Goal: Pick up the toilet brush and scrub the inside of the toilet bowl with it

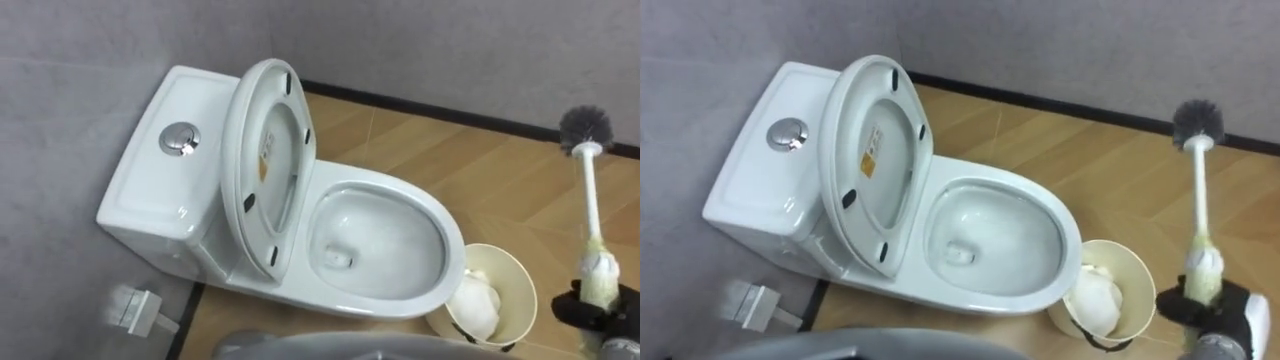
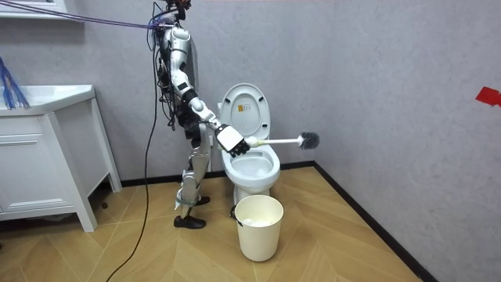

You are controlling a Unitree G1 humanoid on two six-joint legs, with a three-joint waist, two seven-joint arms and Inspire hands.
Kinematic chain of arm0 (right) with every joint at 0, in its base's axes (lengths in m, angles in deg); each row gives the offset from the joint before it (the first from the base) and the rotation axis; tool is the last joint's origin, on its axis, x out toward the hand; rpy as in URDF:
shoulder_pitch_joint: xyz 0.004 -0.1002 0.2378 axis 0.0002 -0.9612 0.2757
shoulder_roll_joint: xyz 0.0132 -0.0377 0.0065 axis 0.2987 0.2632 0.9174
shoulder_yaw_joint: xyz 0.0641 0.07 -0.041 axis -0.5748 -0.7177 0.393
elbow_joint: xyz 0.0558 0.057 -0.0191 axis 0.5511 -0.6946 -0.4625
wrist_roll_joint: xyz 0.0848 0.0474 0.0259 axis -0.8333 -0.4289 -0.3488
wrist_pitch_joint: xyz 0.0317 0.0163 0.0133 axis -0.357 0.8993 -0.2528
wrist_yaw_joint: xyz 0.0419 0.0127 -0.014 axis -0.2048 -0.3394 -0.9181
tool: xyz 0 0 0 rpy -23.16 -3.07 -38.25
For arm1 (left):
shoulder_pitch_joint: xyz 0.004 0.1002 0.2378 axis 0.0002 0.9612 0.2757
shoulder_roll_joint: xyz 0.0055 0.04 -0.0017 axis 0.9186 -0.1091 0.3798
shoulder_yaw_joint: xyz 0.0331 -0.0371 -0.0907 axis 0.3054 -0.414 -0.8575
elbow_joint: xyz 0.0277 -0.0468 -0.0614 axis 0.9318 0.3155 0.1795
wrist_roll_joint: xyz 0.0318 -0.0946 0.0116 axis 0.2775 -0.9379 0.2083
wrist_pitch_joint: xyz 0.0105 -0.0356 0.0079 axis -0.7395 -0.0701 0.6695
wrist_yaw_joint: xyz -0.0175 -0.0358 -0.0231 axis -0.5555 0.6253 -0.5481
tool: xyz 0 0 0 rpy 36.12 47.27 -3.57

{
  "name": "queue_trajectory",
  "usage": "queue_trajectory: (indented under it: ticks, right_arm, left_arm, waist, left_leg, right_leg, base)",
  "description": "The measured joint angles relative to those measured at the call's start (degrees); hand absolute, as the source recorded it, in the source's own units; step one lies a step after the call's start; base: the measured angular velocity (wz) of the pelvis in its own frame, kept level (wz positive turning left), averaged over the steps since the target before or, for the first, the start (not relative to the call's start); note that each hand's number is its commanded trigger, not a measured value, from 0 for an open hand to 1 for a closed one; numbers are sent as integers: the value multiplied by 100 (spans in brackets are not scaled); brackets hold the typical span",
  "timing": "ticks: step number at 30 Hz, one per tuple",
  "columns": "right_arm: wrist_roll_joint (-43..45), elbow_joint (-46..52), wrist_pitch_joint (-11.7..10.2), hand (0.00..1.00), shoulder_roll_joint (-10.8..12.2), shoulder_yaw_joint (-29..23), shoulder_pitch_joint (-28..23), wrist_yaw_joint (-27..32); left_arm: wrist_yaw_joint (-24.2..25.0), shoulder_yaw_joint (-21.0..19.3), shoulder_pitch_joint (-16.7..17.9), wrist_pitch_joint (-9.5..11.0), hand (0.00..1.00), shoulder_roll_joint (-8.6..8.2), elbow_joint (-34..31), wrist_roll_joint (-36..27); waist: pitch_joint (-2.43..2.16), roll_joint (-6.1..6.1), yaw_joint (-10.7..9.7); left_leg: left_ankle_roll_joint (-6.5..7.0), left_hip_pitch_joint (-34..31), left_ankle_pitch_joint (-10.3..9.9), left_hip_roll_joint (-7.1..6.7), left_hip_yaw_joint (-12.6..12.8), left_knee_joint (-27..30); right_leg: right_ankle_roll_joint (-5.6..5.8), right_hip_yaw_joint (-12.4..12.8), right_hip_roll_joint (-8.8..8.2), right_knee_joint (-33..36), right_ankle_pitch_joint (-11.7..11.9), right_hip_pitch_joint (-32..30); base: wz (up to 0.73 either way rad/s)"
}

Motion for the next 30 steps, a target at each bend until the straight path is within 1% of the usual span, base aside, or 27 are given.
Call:
queue_trajectory:
  ticks: [1, 2, 3, 4, 5, 6, 7, 9, 10, 11, 12, 13, 15, 18, 19, 21, 22, 24, 26, 27, 28, 29, 30]
  right_arm:
    - [-17, -154, 9, 100, 38, 8, 19, 1]
    - [-116, -315, 61, 100, 79, 48, 51, 1]
    - [-159, -407, 82, 100, 101, 66, 86, 1]
    - [-169, -512, 145, 100, 159, 82, 142, 6]
    - [-167, -637, 158, 100, 202, 101, 155, 18]
    - [-142, -755, 186, 100, 201, 171, 136, 21]
    - [-98, -815, 195, 100, 201, 204, 135, 20]
    - [90, -847, 357, 100, 223, 224, 79, 1]
    - [100, -847, 400, 100, 223, 222, 67, 1]
    - [118, -847, 449, 100, 227, 218, 46, -2]
    - [150, -852, 485, 89, 227, 218, 41, -7]
    - [175, -854, 505, 0, 227, 218, 44, -7]
    - [284, -854, 544, 0, 233, 218, 44, -7]
    - [450, -908, 543, 0, 247, 219, 102, -7]
    - [485, -1078, 536, 0, 245, 219, 167, -4]
    - [492, -1234, 543, 0, 272, 222, 237, -2]
    - [493, -1293, 560, 0, 294, 222, 254, -2]
    - [485, -1374, 594, 0, 343, 222, 256, -3]
    - [480, -1529, 651, 0, 352, 226, 289, -9]
    - [459, -1630, 699, 0, 365, 231, 283, -9]
    - [459, -1692, 714, 0, 373, 232, 283, -9]
    - [462, -1802, 794, 0, 392, 234, 294, -13]
    - [463, -1833, 821, 0, 409, 234, 288, -15]
  left_arm:
    - [129, -2, -130, -65, 0, 1, 87, -184]
    - [253, 6, -248, -128, 0, -11, 128, -309]
    - [317, 8, -297, -137, 0, -22, 164, -360]
    - [449, 18, -416, -186, 0, -38, 293, -501]
    - [587, 17, -545, -256, 0, -37, 470, -642]
    - [729, 20, -632, -331, 0, -36, 654, -645]
    - [810, 18, -646, -360, 0, -35, 734, -644]
    - [1079, 15, -673, -522, 0, -27, 1002, -641]
    - [1140, 14, -682, -573, 0, -26, 1060, -633]
    - [1258, 14, -709, -646, 0, -19, 1156, -619]
    - [1358, 14, -742, -711, 0, -11, 1235, -619]
    - [1404, 14, -748, -750, 0, -10, 1249, -619]
    - [1493, 14, -826, -824, 0, -4, 1303, -616]
    - [1576, 19, -967, -838, 0, -1, 1343, -563]
    - [1608, 19, -991, -847, 0, 11, 1336, -403]
    - [1595, 18, -1059, -873, 0, 20, 1323, -38]
    - [1587, 20, -1104, -879, 0, 19, 1325, 184]
    - [1526, 18, -1168, -940, 0, 21, 1327, 502]
    - [1465, 18, -1204, -1008, 0, 24, 1328, 749]
    - [1420, 18, -1209, -1041, 0, 23, 1327, 911]
    - [1404, 20, -1211, -1066, 0, 23, 1325, 1015]
    - [1386, 21, -1234, -1108, 0, 24, 1325, 1249]
    - [1378, 24, -1240, -1117, 0, 23, 1326, 1388]
  waist:
    - [4, 25, -9]
    - [1, 43, -2]
    - [-1, 52, 3]
    - [-4, 75, -11]
    - [-4, 97, -44]
    - [-14, 127, -82]
    - [-16, 137, -111]
    - [-29, 178, -177]
    - [-34, 184, -199]
    - [-38, 195, -275]
    - [-30, 207, -305]
    - [-30, 208, -304]
    - [-30, 206, -321]
    - [-23, 186, -326]
    - [4, 212, -352]
    - [1, 191, -356]
    - [-1, 185, -360]
    - [-2, 183, -390]
    - [-10, 168, -449]
    - [-2, 163, -448]
    - [-8, 149, -449]
    - [-5, 146, -450]
    - [-4, 138, -451]
  left_leg:
    - [10, -42, -23, 8, -1, 81]
    - [15, -69, -37, 19, 13, 131]
    - [16, -69, -38, 28, 33, 133]
    - [16, -87, -39, 40, 69, 135]
    - [18, -87, -39, 45, 94, 124]
    - [21, -50, -40, 44, 150, 94]
    - [22, -27, -39, 43, 168, 79]
    - [22, 79, -39, 45, 298, -17]
    - [22, 90, -39, 45, 321, -43]
    - [22, 137, -39, 41, 336, -77]
    - [22, 169, -39, 46, 387, -111]
    - [22, 187, -39, 46, 407, -123]
    - [22, 230, -38, 40, 416, -134]
    - [21, 315, -39, 36, 448, -156]
    - [19, 360, -41, 40, 481, -156]
    - [15, 376, -44, 44, 484, -173]
    - [14, 373, -45, 47, 480, -199]
    - [15, 384, -45, 38, 467, -260]
    - [17, 390, -44, 31, 468, -292]
    - [18, 426, -44, 30, 478, -294]
    - [18, 446, -43, 30, 487, -291]
    - [18, 464, -43, 35, 510, -290]
    - [18, 468, -43, 39, 527, -289]
  right_leg:
    - [2, 15, 7, -26, -1, -8]
    - [15, 81, 36, -67, 4, -18]
    - [19, 120, 47, -83, 11, -31]
    - [17, 167, 56, -83, 23, -80]
    - [16, 193, 65, -89, 47, -95]
    - [19, 233, 89, -87, 55, -89]
    - [21, 271, 89, -84, 56, -88]
    - [22, 416, 88, -79, 57, -91]
    - [23, 446, 88, -78, 58, -90]
    - [26, 463, 85, -75, 60, -89]
    - [27, 505, 86, -72, 60, -95]
    - [27, 547, 90, -72, 60, -95]
    - [27, 609, 90, -67, 60, -76]
    - [28, 656, 89, -77, 61, -15]
    - [29, 689, 91, -81, 62, 21]
    - [29, 718, 97, -82, 61, 30]
    - [28, 779, 105, -87, 61, 10]
    - [32, 781, 90, -104, 57, 0]
    - [40, 802, 94, -105, 52, 3]
    - [40, 844, 100, -103, 52, 3]
    - [40, 859, 103, -98, 52, 3]
    - [39, 904, 111, -93, 52, 6]
    - [39, 914, 113, -93, 52, 7]
  base:
    - [0]
    - [0]
    - [-14]
    - [-19]
    - [-23]
    - [-18]
    - [-26]
    - [-32]
    - [-23]
    - [-17]
    - [-18]
    - [-22]
    - [-14]
    - [-7]
    - [-7]
    - [-2]
    - [0]
    - [0]
    - [-3]
    - [-9]
    - [-13]
    - [-11]
    - [-12]
